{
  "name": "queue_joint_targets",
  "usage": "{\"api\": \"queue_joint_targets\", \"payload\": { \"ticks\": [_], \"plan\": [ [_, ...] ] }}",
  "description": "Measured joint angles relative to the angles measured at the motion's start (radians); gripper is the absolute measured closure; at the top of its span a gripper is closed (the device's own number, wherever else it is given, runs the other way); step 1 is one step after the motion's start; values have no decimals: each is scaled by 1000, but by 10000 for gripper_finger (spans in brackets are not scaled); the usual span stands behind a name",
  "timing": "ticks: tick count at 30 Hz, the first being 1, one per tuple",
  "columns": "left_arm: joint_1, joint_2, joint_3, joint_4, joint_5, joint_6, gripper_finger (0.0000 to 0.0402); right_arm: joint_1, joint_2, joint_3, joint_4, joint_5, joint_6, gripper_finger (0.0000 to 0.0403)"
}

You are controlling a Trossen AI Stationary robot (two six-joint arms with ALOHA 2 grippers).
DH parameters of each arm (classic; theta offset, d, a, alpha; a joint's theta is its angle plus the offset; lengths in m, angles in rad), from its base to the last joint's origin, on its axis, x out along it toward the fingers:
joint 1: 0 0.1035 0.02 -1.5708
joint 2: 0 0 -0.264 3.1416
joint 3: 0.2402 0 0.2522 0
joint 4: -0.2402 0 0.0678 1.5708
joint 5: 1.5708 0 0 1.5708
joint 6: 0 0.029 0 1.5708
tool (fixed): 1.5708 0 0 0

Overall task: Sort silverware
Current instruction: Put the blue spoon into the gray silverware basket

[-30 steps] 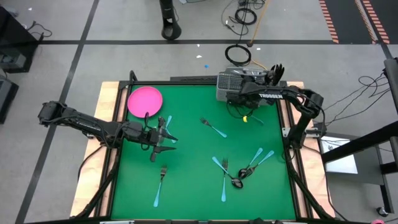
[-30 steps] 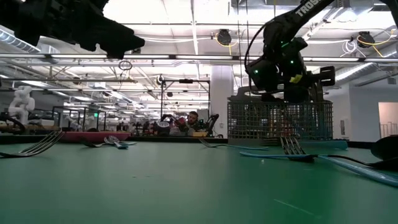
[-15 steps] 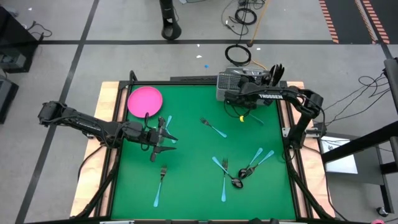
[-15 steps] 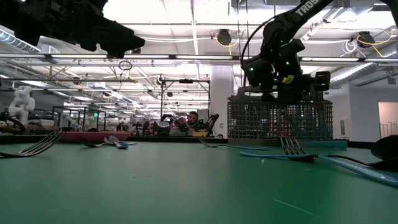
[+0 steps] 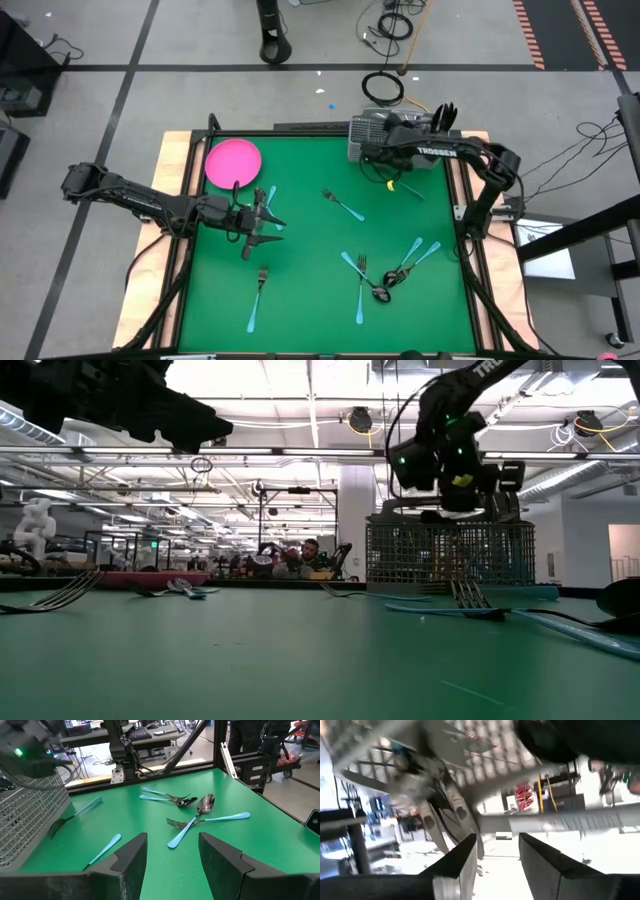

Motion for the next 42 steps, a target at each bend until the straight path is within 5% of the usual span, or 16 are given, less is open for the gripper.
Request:
{"api": "queue_joint_targets", "payload": {
  "ticks": [12,18,24,30,34,42],
  "plan": [
    [0,0,0,6,0,-5,221,61,-111,247,-77,-22,227,266],
    [0,0,0,14,0,-6,221,92,-212,353,-68,-334,585,267],
    [0,0,0,33,12,-8,221,91,-294,394,-15,-769,1237,267],
    [0,0,0,52,14,-34,221,114,-316,394,-21,-1044,1701,267],
    [-4,0,0,53,38,-58,221,182,-316,394,-20,-1136,1962,267],
    [-33,0,0,48,40,-87,221,411,-301,371,-29,-1154,2190,267]
  ]
}}
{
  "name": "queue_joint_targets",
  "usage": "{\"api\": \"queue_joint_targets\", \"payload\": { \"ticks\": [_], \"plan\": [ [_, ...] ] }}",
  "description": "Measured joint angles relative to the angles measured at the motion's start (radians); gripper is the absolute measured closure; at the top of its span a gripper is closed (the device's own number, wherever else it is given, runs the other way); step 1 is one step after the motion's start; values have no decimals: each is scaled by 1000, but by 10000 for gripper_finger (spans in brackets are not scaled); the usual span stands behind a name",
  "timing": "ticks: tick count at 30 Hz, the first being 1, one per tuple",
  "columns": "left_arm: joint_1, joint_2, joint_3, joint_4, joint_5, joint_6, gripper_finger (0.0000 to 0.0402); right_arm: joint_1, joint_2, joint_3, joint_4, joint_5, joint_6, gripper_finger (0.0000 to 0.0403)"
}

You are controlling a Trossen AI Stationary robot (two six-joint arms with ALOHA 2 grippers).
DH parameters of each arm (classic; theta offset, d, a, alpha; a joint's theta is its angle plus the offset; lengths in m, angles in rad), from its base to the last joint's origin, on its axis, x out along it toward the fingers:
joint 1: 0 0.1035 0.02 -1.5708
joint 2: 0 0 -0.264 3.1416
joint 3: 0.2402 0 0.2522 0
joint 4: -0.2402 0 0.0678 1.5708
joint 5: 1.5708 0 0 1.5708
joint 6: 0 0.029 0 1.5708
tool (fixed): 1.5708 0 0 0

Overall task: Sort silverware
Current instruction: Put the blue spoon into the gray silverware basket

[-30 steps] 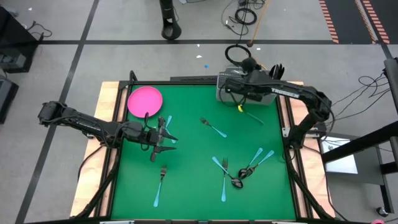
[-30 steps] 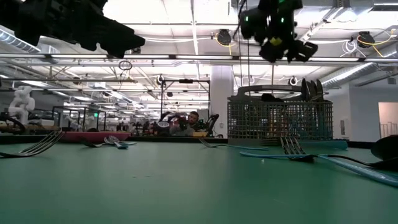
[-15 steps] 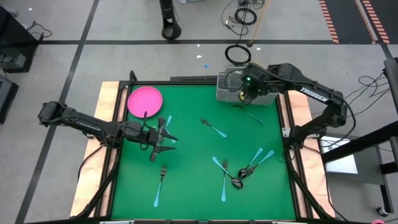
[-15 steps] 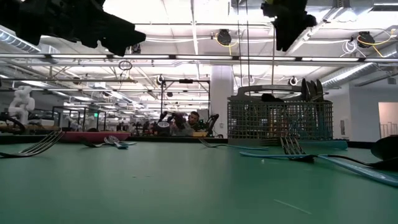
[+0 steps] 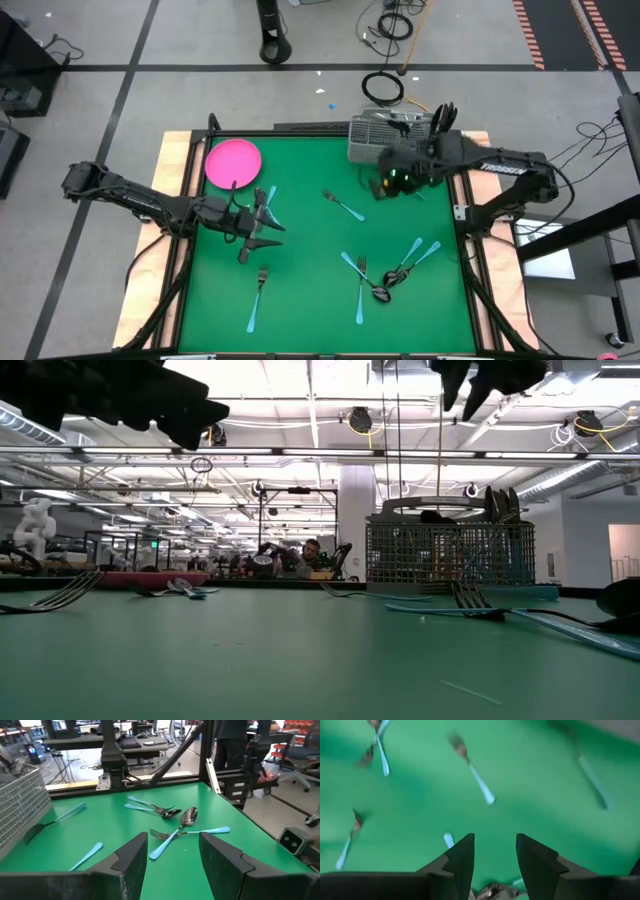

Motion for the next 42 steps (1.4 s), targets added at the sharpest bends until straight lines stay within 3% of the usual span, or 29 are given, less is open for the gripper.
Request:
{"api": "queue_joint_targets", "payload": {
  "ticks": [8,12,16,21,26,30,36,42],
  "plan": [
    [-37,0,0,21,0,0,221,267,7,-158,25,-33,124,267],
    [-42,0,0,29,0,0,221,372,7,-268,45,-32,24,267],
    [-42,0,0,38,0,0,221,439,7,-386,116,-33,-214,267],
    [-42,0,0,67,0,2,221,489,7,-510,328,-44,-516,267],
    [-42,0,0,68,-1,9,221,529,7,-618,536,-151,-768,267],
    [-42,0,0,59,-1,9,221,554,7,-668,561,-149,-844,267],
    [-42,0,0,47,-1,9,221,569,7,-717,562,-56,-896,267],
    [-42,0,0,47,-1,10,221,569,7,-770,592,-53,-932,267]
  ]
}}
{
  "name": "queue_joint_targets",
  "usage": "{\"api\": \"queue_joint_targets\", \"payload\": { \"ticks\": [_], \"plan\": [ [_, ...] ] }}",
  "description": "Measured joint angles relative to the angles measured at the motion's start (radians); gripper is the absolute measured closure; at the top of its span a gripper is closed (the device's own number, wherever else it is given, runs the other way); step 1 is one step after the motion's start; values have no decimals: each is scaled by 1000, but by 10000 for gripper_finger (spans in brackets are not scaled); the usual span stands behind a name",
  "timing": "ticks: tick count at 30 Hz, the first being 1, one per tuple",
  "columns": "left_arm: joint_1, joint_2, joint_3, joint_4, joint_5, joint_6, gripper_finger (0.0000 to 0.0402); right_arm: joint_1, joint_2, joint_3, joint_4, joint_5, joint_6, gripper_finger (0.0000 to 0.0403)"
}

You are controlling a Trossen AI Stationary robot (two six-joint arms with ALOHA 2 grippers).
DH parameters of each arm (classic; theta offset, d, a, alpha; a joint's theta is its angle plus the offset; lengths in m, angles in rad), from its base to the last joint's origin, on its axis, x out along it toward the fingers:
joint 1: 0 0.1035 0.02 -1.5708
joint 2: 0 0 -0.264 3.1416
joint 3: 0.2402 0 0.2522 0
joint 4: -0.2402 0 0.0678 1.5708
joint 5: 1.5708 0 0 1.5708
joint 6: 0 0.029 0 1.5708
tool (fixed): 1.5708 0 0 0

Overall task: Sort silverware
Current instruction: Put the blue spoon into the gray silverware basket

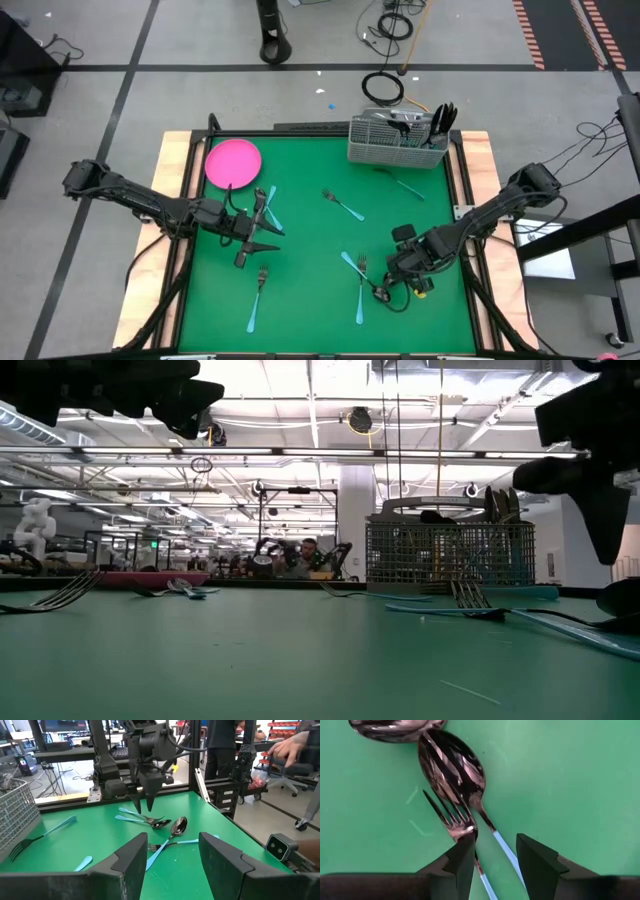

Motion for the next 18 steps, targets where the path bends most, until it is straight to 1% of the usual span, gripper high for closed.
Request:
{"api": "queue_joint_targets", "payload": {
  "ticks": [8,13,18],
  "plan": [
    [1,0,0,0,-1,1,221,0,5,-76,91,2,-30,267],
    [1,0,0,0,-5,1,221,-1,54,-86,100,32,-72,267],
    [1,0,0,0,-6,17,221,-2,105,-82,102,27,-112,270]
  ]
}}
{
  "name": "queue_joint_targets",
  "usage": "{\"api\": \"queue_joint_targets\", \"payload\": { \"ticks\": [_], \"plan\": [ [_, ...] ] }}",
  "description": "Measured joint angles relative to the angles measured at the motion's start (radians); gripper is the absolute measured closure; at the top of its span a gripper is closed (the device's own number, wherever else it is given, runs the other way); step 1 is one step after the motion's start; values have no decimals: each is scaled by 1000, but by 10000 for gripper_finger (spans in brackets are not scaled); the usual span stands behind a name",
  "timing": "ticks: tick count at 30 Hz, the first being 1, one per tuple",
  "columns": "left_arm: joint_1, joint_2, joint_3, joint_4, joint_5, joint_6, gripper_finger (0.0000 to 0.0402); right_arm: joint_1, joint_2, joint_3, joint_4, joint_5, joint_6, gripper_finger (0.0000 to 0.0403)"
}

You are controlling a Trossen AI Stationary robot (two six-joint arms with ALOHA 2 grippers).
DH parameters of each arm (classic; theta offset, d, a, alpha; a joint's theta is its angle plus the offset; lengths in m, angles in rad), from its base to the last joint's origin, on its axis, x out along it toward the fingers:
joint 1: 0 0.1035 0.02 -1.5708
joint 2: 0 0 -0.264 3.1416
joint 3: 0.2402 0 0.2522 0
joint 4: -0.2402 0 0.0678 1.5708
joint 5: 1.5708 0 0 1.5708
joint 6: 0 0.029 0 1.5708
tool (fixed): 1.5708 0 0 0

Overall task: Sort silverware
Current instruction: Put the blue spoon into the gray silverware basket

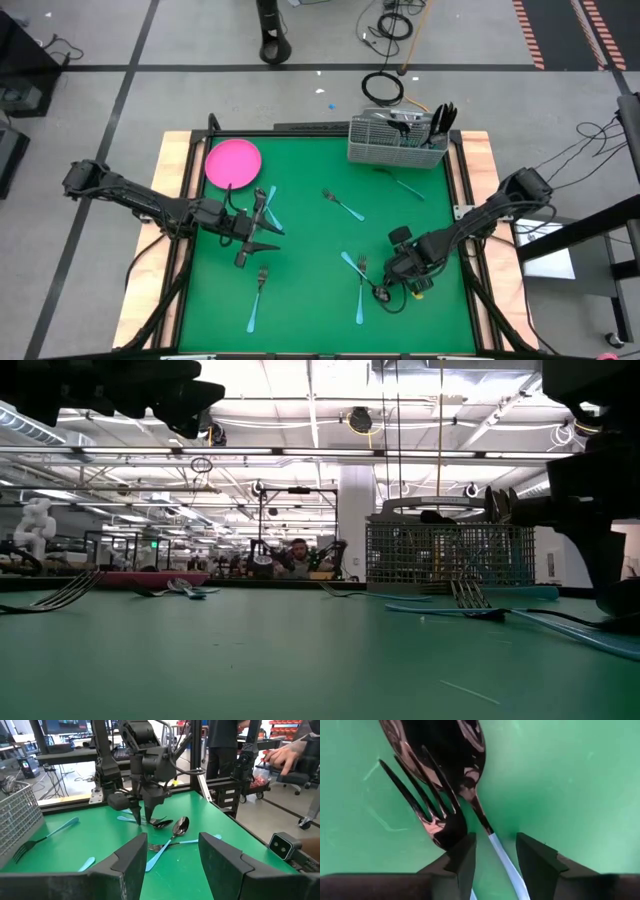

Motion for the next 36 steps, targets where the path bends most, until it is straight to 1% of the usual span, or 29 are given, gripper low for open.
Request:
{"api": "queue_joint_targets", "payload": {
  "ticks": [2,4,9,10,14,18,22,26,29,32,34,36],
  "plan": [
    [0,0,0,0,0,0,221,0,14,3,0,-2,-2,280],
    [0,0,0,0,0,0,221,0,16,3,0,-7,-3,300],
    [0,0,0,0,-1,1,221,-1,11,1,4,-48,4,379],
    [0,0,0,0,-1,1,221,-1,11,1,5,-54,9,390],
    [0,0,0,0,-2,1,221,-4,11,3,5,-56,46,391],
    [0,0,0,0,-2,1,221,-12,5,23,-26,-50,49,399],
    [0,0,0,6,-2,1,221,-14,-9,63,-60,40,61,400],
    [0,0,0,7,-2,2,221,-19,-25,107,-99,106,66,401],
    [0,0,0,9,-2,1,221,-31,-57,138,-95,197,116,402],
    [0,0,0,11,-2,1,221,-51,-127,141,-79,328,237,402],
    [0,0,0,10,-2,1,221,-66,-196,141,-66,406,315,402],
    [0,0,0,10,-2,1,221,-77,-263,141,-40,475,357,402]
  ]
}}
